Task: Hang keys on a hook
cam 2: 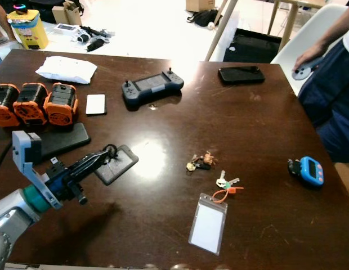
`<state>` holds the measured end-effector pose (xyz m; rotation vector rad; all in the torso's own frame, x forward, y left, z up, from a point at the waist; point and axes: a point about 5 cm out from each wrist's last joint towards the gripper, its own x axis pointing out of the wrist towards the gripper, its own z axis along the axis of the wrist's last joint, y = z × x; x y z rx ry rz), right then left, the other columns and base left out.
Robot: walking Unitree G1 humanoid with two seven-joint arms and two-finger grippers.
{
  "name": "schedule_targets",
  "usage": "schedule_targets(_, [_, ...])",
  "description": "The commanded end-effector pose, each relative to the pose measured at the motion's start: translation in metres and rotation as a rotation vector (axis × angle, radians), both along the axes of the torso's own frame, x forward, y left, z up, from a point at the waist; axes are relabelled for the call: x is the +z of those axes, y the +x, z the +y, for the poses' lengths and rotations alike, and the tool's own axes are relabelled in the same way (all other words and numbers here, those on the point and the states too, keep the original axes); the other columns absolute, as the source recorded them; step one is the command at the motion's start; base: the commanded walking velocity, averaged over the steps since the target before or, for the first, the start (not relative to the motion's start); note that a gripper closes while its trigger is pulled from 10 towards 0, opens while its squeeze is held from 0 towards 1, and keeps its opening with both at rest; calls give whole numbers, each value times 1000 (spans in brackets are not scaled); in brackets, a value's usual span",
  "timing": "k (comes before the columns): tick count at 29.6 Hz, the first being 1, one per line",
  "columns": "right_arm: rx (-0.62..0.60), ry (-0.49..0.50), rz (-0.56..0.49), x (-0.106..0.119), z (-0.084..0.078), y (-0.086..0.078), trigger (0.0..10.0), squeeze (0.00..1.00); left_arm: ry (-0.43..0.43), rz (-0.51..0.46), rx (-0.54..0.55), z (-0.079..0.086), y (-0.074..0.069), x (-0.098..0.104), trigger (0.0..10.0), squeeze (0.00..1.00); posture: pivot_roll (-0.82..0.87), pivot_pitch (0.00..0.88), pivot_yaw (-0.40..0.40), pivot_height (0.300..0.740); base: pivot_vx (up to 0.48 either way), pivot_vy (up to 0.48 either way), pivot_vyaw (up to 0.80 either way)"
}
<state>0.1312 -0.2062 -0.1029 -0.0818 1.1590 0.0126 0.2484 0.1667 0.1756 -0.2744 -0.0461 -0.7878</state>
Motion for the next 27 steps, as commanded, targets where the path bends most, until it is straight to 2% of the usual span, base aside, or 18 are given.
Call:
schedule_targets(1, [0, 18, 34, -4, 6, -10, 10000, 0, 9, 13, -4, -1, -1, -2, 10000, 0, 65, 83, 37, 740, -409, 0, 0])
schedule_targets(27, [21, 23, 18, -3, 3, -8, 10000, 0, 36, 12, -18, -3, 6, -5, 10000, 0, 53, 66, 38, 740, -459, 0, 0])
